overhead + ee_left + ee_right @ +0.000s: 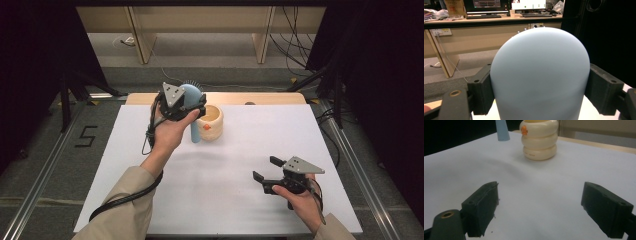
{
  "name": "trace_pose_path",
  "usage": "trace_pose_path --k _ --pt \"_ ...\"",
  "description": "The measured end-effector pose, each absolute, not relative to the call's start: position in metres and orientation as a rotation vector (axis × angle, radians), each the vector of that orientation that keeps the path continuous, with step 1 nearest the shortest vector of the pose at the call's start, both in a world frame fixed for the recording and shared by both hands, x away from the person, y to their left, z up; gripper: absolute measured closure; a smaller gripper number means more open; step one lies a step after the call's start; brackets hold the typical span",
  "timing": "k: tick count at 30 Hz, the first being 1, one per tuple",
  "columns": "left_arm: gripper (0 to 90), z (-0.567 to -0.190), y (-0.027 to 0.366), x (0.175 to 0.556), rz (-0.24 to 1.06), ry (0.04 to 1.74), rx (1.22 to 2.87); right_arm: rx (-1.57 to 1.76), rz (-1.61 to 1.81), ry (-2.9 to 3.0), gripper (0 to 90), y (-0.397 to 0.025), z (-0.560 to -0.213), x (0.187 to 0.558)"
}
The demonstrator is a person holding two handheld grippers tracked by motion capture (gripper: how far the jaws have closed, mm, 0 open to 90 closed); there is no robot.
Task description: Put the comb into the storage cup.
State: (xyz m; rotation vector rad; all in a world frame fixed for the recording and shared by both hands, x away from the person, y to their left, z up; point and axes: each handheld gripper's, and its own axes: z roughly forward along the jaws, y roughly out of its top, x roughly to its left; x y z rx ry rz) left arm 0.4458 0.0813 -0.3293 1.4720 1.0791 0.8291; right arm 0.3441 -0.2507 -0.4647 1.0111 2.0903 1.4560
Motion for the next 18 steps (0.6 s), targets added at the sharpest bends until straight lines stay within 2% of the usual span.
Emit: trace_pose_path --k 18 --pt "19.7 -0.3249 0.0833 0.4482 0.831 1.081 1.463 1.014 1.453 2.096 15.3 -0.2518 -0.4657 0.3440"
